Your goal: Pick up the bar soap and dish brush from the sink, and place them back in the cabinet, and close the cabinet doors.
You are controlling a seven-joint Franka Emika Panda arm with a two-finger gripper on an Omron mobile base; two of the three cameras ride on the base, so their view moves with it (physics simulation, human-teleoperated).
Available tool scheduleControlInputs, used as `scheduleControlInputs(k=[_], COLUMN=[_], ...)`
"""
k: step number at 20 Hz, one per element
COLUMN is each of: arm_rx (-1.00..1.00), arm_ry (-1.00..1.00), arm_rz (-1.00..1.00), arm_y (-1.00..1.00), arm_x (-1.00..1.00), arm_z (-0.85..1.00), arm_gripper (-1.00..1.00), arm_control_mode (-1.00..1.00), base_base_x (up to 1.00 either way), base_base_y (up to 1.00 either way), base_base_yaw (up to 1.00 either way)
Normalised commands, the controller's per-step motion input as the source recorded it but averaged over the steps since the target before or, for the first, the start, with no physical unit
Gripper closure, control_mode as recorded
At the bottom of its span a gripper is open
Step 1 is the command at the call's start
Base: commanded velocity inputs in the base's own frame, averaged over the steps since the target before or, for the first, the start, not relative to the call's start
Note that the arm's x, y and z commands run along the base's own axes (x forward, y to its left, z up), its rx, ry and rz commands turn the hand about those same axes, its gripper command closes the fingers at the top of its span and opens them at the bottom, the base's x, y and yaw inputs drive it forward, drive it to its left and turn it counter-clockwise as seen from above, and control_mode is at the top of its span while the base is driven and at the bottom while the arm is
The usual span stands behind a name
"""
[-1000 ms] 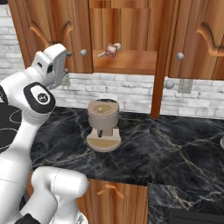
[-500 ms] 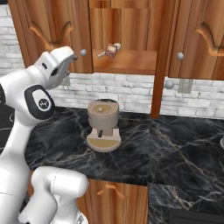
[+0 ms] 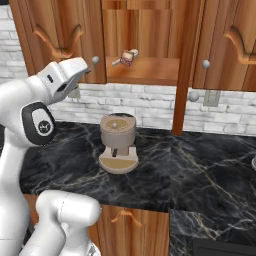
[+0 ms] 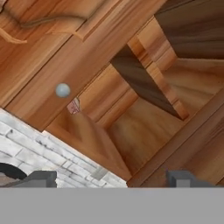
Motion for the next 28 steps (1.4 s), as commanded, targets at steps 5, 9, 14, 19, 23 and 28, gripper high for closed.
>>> scheduleControlInputs(k=[5,9,14,19,23,28], arm_rx=[0.13,0.15,0.22,0.24,0.21,0.19], arm_ry=[-0.02,-0.03,0.00,0.00,0.00,-0.07], arm_rz=[0.00,0.00,0.00,0.04,0.05,0.07], arm_y=[-0.13,-0.15,-0.26,-0.30,-0.25,-0.20], arm_x=[-0.40,-0.41,-0.36,-0.37,-0.39,-0.28], arm_z=[0.00,0.04,0.12,0.10,0.01,0.00], arm_gripper=[-1.00,-1.00,-1.00,-1.00,-1.00,-1.00], arm_control_mode=[-1.00,-1.00,-1.00,-1.00,-1.00,-1.00], base_base_x=[0.00,0.00,0.00,0.00,0.00,0.00], base_base_y=[0.00,0.00,0.00,0.00,0.00,0.00], base_base_yaw=[0.00,0.00,0.00,0.00,0.00,0.00])
